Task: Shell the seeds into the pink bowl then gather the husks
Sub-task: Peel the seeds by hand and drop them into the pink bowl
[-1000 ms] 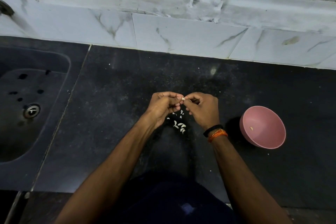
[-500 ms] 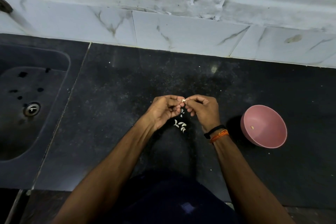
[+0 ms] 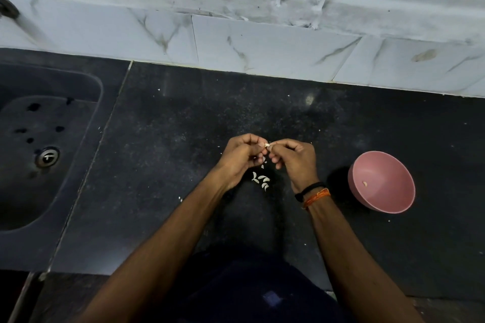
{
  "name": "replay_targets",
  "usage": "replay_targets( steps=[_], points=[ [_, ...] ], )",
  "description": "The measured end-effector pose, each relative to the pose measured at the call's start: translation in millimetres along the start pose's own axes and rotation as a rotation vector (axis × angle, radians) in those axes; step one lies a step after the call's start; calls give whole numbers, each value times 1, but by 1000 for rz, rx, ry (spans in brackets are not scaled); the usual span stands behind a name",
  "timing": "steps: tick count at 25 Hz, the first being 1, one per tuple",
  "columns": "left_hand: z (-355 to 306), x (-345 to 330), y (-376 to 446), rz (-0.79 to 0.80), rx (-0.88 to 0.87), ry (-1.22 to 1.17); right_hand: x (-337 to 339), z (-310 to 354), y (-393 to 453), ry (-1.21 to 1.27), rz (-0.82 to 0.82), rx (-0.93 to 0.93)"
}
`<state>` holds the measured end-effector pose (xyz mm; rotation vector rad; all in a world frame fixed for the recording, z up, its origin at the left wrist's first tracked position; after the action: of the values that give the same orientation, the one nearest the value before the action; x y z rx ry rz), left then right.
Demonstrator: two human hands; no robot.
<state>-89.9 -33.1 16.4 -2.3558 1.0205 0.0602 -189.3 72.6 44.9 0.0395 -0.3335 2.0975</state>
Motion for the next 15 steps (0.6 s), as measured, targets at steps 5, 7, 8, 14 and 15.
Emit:
replay_targets(
  steps=[5, 7, 8, 14, 15],
  points=[
    [-36, 4, -2, -22, -455, 513, 2, 5, 0, -64, 22, 17],
    [-40, 3, -2, 19, -472, 495, 0, 4, -1, -21, 48, 3],
    [-41, 2, -2, 35, -473, 467, -1, 3, 0, 9, 48, -14],
    [-34, -3, -1, 58, -424, 260, -2, -3, -1, 160, 52, -142],
    [-33, -4, -2, 61, -414, 238, -2, -4, -2, 176, 58, -160]
  ],
)
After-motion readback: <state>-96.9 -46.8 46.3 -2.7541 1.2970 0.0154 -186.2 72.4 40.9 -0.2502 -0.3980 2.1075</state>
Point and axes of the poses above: each hand's wrist, its own y-axis towards the middle knuckle, its own x-axis out of the back of the hand, z = x × y, the point moved 10 cm from there along y, towards the middle knuckle, and after that the axes turned 7 degrees about -z, right-handed, at the moved point
